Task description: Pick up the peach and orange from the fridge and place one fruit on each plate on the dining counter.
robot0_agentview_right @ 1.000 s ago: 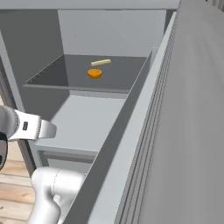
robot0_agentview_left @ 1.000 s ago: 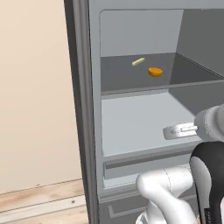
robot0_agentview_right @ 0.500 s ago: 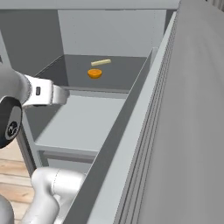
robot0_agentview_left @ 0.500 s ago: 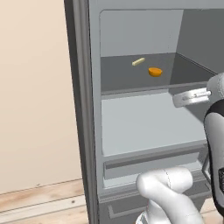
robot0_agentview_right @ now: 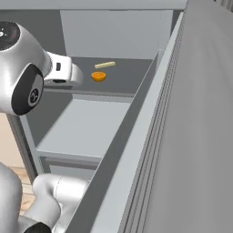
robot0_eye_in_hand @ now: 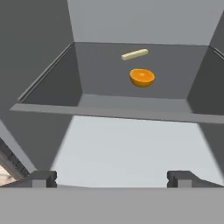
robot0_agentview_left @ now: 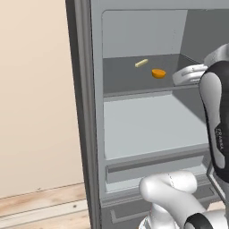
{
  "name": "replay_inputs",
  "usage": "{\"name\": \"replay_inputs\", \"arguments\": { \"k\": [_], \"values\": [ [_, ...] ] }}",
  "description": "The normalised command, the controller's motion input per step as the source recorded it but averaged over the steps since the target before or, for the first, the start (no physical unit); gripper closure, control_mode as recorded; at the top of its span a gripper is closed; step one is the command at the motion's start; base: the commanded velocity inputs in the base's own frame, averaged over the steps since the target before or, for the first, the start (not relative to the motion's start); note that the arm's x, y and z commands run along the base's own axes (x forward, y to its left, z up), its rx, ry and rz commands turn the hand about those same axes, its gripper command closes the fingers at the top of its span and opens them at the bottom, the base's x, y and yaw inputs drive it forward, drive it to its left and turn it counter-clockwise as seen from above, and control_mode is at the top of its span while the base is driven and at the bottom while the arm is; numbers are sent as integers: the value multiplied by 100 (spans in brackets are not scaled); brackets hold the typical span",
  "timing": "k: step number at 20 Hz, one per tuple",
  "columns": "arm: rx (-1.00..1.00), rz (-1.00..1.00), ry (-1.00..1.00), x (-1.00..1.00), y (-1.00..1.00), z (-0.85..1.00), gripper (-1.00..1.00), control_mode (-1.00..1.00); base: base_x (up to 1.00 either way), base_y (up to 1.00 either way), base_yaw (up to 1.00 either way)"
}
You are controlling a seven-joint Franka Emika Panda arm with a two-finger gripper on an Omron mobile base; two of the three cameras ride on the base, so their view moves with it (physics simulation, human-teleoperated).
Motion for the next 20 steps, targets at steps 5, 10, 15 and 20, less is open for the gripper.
{"name": "replay_inputs", "arguments": {
  "k": [5, 10, 15, 20],
  "values": [
    [0, 0, 0, 69, -26, -13, -100, -100, 0, 0, 0],
    [-1, 0, 0, 69, -7, -40, -100, -100, 0, 0, 0],
    [-1, 0, 0, 71, 0, -42, -100, -100, 0, 0, 0],
    [0, -1, 0, 55, -4, -18, -100, -100, 0, 0, 0]
  ]
}}
